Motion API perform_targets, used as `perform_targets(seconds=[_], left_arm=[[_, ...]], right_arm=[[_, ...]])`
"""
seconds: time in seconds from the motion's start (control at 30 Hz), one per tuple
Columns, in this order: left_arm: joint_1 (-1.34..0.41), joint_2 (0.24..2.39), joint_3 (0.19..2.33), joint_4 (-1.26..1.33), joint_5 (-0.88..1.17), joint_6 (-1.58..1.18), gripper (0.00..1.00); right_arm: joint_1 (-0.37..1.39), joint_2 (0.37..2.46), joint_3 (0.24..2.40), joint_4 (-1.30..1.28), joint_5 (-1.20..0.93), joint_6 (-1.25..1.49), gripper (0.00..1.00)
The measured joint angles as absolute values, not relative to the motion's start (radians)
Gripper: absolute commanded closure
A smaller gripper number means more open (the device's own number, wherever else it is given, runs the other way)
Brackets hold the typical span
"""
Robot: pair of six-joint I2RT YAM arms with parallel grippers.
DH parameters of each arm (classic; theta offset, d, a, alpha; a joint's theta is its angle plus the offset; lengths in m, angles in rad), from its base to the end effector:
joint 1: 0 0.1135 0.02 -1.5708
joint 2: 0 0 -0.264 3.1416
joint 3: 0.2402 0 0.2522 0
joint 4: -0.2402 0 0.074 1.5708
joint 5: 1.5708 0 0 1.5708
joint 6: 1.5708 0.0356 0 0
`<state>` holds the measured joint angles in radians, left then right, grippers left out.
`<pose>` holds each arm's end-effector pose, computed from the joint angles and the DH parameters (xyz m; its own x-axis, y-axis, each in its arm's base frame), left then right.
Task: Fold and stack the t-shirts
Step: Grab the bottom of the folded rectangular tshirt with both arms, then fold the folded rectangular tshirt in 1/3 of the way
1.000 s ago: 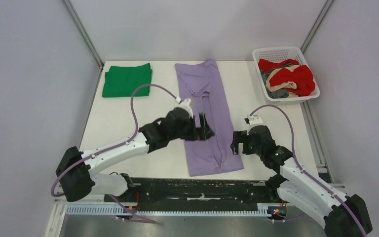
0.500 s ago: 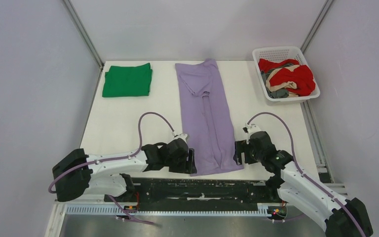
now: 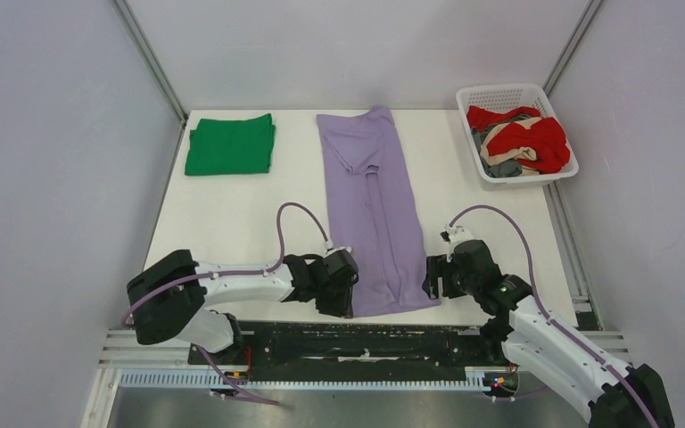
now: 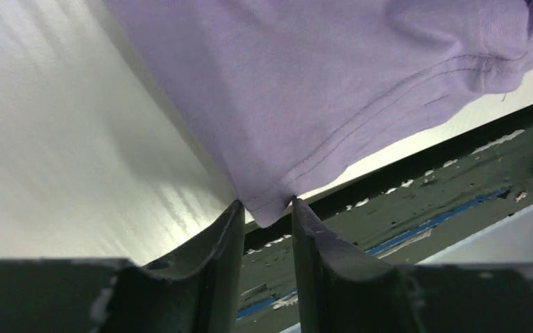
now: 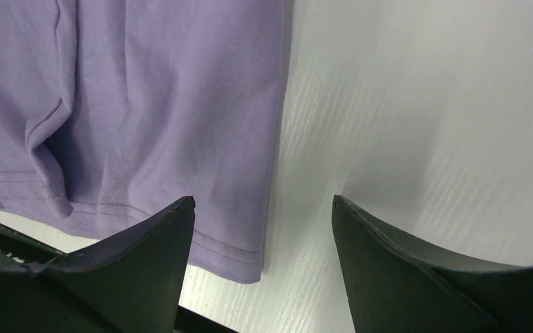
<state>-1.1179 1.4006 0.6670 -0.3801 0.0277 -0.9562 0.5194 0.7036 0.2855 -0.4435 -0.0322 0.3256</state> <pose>0.1067 -0.2214 0.1559 -0.9651 0.1169 -0.2342 0.2006 0.9051 -0.3749 0.1195 0.0696 0.1565 -0.7887 -0.0827 -0.6092 -0.2765 0.9327 0.2315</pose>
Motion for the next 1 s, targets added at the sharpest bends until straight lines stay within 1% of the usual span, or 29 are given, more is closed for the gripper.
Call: perform_targets(seconds=[0.2, 0.23, 0.3, 0.43, 0.63, 0.67, 0.73, 0.77, 0.8, 1.0], left_arm=[[-1.128, 1.493, 0.742, -0.419, 0.032, -0.952, 0.86], [-1.129, 1.500, 0.749, -0.427, 0.030, -0.952, 0.89], [-1.130, 1.505, 0.759, -0.451, 0.021, -0.952, 0.97], [-1.131, 1.505, 0.773, -0.498, -0.002, -0.953, 0.98], [-1.132, 1.499, 0.773, -0.528, -0.021, -0.953, 0.98], [-1.132, 1.498, 0.773, -0.531, -0.023, -0.953, 0.98], [-1.133, 1.495, 0.773, -0.537, -0.026, -0.953, 0.98], [-1.134, 1.493, 0.774, -0.543, -0.028, -0.953, 0.98], [-1.134, 1.492, 0.773, -0.546, -0.029, -0.953, 0.98], [-1.193, 1.426, 0.773, -0.555, -0.043, -0.953, 0.98]], right_arm=[[0.519, 0.695, 0.280, -0.445, -0.056, 0.331, 0.45], [0.519, 0.695, 0.277, -0.446, -0.063, 0.334, 0.47], [0.519, 0.696, 0.273, -0.453, -0.076, 0.338, 0.49], [0.519, 0.702, 0.272, -0.463, -0.106, 0.340, 0.54], [0.519, 0.725, 0.278, -0.484, -0.172, 0.328, 0.64], [0.519, 0.728, 0.280, -0.493, -0.183, 0.325, 0.69], [0.519, 0.730, 0.284, -0.512, -0.193, 0.320, 0.81], [0.519, 0.729, 0.284, -0.522, -0.199, 0.317, 0.89], [0.519, 0.729, 0.284, -0.531, -0.207, 0.311, 1.00], [0.519, 0.718, 0.284, -0.567, -0.297, 0.280, 1.00]])
